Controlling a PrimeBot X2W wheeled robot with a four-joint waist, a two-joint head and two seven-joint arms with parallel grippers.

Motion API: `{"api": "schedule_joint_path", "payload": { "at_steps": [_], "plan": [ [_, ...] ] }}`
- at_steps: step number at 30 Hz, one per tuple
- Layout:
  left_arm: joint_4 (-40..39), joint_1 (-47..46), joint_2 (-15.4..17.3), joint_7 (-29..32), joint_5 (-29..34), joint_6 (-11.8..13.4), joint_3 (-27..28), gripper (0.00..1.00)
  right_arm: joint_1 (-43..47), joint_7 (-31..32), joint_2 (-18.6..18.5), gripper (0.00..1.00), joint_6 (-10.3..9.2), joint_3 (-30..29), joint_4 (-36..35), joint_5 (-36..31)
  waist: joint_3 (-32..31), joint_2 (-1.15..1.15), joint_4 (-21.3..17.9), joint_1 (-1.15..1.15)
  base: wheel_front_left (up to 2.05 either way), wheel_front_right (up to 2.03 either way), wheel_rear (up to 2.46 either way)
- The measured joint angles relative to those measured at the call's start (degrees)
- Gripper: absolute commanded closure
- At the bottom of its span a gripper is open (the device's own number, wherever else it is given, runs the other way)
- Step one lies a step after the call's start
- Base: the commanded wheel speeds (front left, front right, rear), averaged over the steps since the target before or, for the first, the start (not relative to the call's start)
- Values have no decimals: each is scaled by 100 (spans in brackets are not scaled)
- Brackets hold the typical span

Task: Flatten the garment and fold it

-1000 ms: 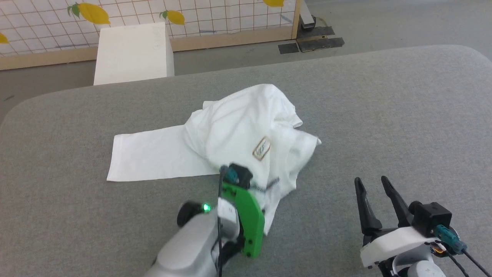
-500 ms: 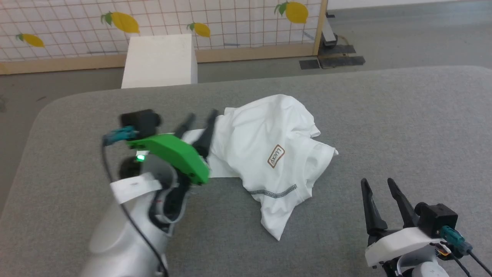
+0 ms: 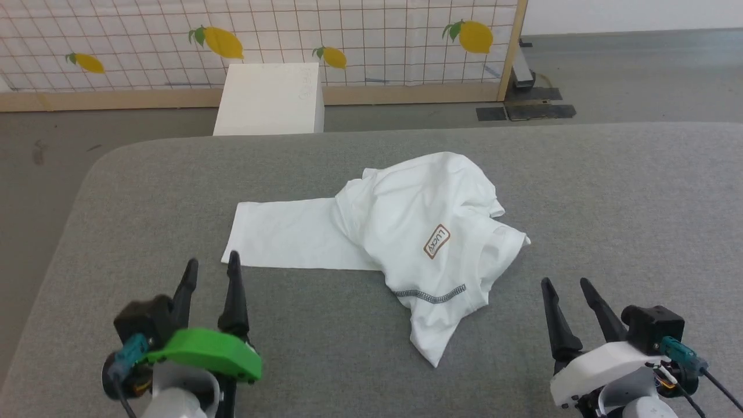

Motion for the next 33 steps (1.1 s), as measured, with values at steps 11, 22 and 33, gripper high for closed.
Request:
{"api": "schedule_joint_path", "payload": {
  "at_steps": [11,22,33],
  "plan": [
    [-253,526,-423,-24,722,-189,302,0,-1360,1523,-5,0,0,-335,31,-190,381,0,97,0,0,0,0],
    [-212,-49,-812,-25,1134,-547,327,0,-3212,4547,-705,0,0,263,1177,-949,996,0,561,0,0,0,0],
    [-75,-315,-1022,-24,1368,-805,453,0,-3478,4345,-809,0,0,892,1675,-581,1585,0,1185,0,0,0,0]
  ]
}}
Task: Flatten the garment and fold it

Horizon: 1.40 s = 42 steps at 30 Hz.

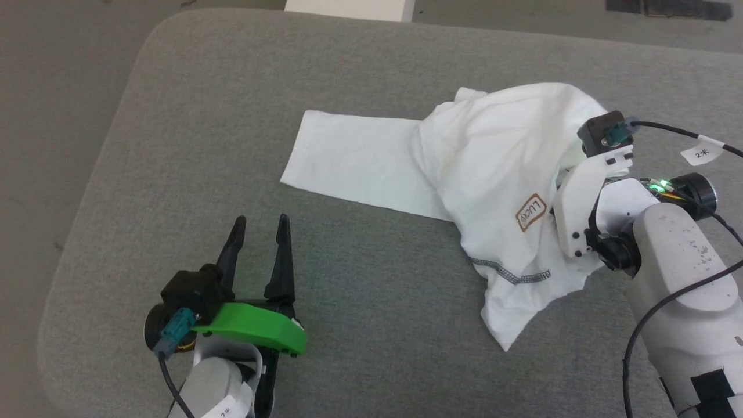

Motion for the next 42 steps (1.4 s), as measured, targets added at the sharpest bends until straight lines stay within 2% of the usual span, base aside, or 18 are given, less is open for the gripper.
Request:
{"api": "schedule_joint_path", "payload": {
  "at_steps": [1,2,3,6,9,12,16,19,21,23,26,27,28,31,35,39,42],
  "plan": [
    [20,-1,-22,-1,1,-32,11,0,-17,-14,-14,15,-1,65,30,59,35,0,41,0,0,0,0],
    [45,-1,-40,-1,3,-36,20,0,-37,-55,-40,73,-1,116,32,104,60,0,69,0,0,0,0],
    [67,-1,-60,-1,10,-43,32,0,-62,-159,-73,100,-1,169,31,157,84,0,93,0,0,0,0],
    [122,-2,-80,0,37,-105,69,0,-70,-356,-110,100,-1,245,27,357,78,0,91,0,0,0,0],
    [181,0,-91,-1,53,-167,91,0,-5,-638,-147,100,0,76,-101,522,13,0,44,0,0,0,0],
    [232,26,-103,-1,60,-191,140,0,207,-988,-203,100,0,-400,-499,693,-97,0,-47,0,0,0,0],
    [279,175,-110,-1,77,-235,211,0,798,-1209,-204,100,1,-1410,-1325,668,-287,0,-275,0,0,0,0],
    [304,259,-115,-1,94,-259,225,0,1573,-1015,-65,100,0,-2340,-1961,386,-457,0,-484,0,0,0,0],
    [310,263,-122,-1,94,-260,225,0,2246,-661,178,100,-1,-2802,-2321,263,-571,0,-624,0,0,0,0],
    [319,263,-131,-1,94,-268,213,0,2841,-349,426,100,-1,-2896,-2542,268,-659,0,-739,0,0,0,0],
    [374,264,-135,-1,94,-285,215,0,3458,-122,772,100,-1,-2816,-2773,614,-767,0,-906,0,0,0,0],
    [403,265,-135,-1,94,-285,210,0,3559,-137,802,58,-1,-2757,-2848,701,-797,0,-961,0,0,0,0],
    [436,274,-136,-1,94,-285,199,0,3608,-198,814,0,-1,-2736,-2911,811,-826,0,-1012,0,0,0,0],
    [485,314,-137,-1,92,-290,154,0,3620,-681,815,0,-1,-2852,-2989,1234,-912,0,-1116,0,0,0,0],
    [479,328,-142,1,-38,-305,130,0,3587,-1478,812,0,-1,-3377,-3034,1245,-1007,0,-1225,0,0,0,0],
    [432,265,-152,163,-230,-393,-92,0,3504,-1851,797,0,-1,-3752,-3031,1077,-1038,0,-1338,0,0,0,0],
    [393,34,-159,354,-378,-436,-319,0,3401,-1916,795,0,-1,-3668,-3040,1016,-1030,0,-1442,0,0,0,0]
  ]
}}
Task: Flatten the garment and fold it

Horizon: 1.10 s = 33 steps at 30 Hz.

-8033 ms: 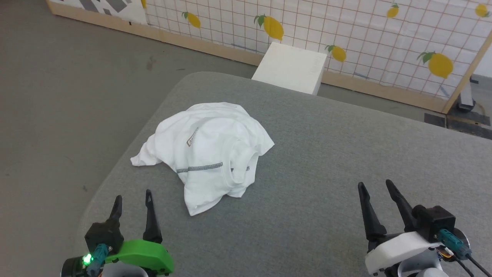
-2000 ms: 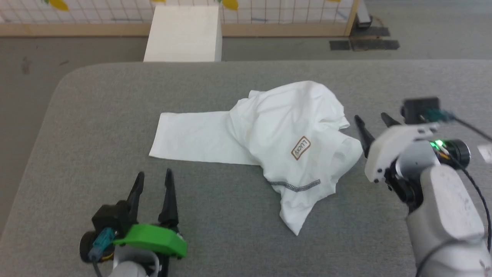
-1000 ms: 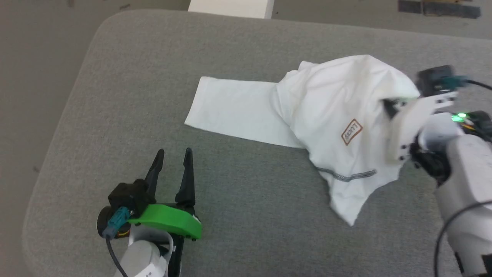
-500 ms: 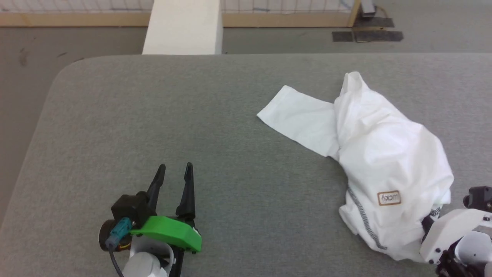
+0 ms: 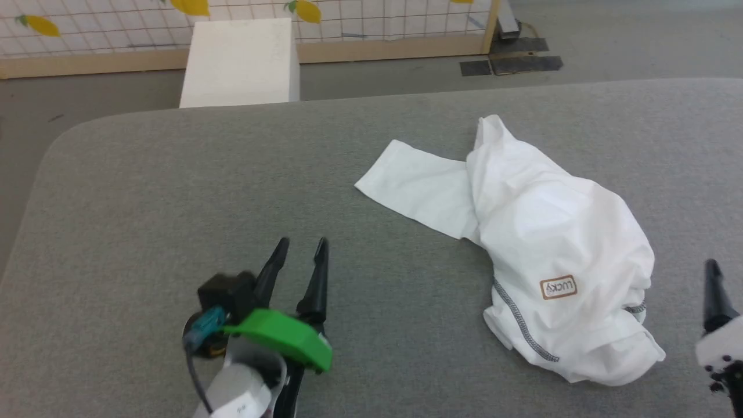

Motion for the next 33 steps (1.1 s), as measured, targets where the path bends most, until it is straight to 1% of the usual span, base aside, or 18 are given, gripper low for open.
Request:
{"api": "schedule_joint_path", "payload": {
  "at_steps": [2,5,8,11,13,14,18,21,24,26,27,28,30,33],
  "plan": [
    [-29,-194,0,171,-105,0,-155,0,-56,2,2,0,0,179,-43,-13,8,0,-80,0,0,0,0],
    [8,-528,0,590,-307,-5,-504,0,-132,2,13,0,0,368,-143,35,37,0,-192,0,0,0,0],
    [155,-1016,-1,1207,-460,-40,-1004,0,-205,10,8,0,0,488,-255,37,110,0,-274,0,0,0,0],
    [411,-1656,0,1929,-710,-44,-1510,0,-292,21,9,0,0,687,-282,93,196,0,-382,0,0,0,0],
    [620,-2042,-1,2619,-884,-41,-1925,0,-338,31,16,0,0,798,-277,145,259,0,-492,0,0,0,0],
    [700,-2180,-1,2939,-991,-40,-2132,0,-350,20,13,0,0,822,-260,155,294,0,-556,0,0,0,0],
    [876,-2438,-9,3749,-1245,-24,-2840,0,-393,-90,12,0,0,846,-130,200,451,0,-809,0,0,0,0],
    [1082,-2465,-16,4069,-1249,84,-3181,0,-396,-193,12,0,0,835,-1,268,580,0,-1000,0,0,0,0],
    [1298,-2476,-21,4234,-1235,188,-3366,0,-396,-278,9,0,0,810,87,300,729,0,-1156,0,0,0,0],
    [1385,-2493,-19,4235,-1193,199,-3414,0,-398,-330,9,0,0,814,127,301,821,0,-1238,0,0,0,0],
    [1379,-2519,-19,4170,-1195,180,-3398,90,-402,-357,10,0,0,815,146,307,870,0,-1275,0,0,0,0],
    [1376,-2533,-21,4047,-1199,168,-3377,100,-404,-387,10,0,0,811,166,319,917,0,-1306,0,0,0,0],
    [1361,-2534,-22,3935,-1303,132,-3346,100,-405,-405,8,0,0,788,199,319,984,0,-1339,0,0,0,0],
    [1222,-2532,-24,3576,-1571,152,-3119,100,-409,-431,7,0,0,786,241,315,1015,0,-1298,0,0,0,0]
  ]
}}
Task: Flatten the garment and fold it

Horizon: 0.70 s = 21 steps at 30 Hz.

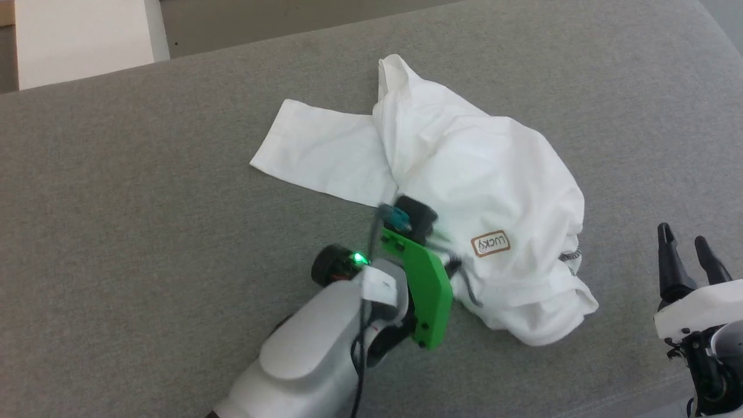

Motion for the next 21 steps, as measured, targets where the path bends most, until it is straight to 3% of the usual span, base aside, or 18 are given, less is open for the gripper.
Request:
{"api": "schedule_joint_path", "payload": {
  "at_steps": [6,10,14,21],
  "plan": [
    [-644,-90,79,-879,-336,292,909,100,-15,53,1,0,0,-11,-7,-153,-59,0,258,0,0,0,0],
    [-1239,-113,432,-1269,-447,625,1590,100,-14,160,2,0,0,54,-27,-231,-188,0,541,0,0,0,0],
    [-1814,265,918,-1510,-542,1154,2261,100,-4,248,2,0,0,132,-63,-249,-387,0,905,0,0,0,0],
    [-2306,2079,1547,-1886,-787,2294,3599,100,47,380,5,0,0,254,-145,-292,-710,0,1554,0,0,0,0]
  ]
}}
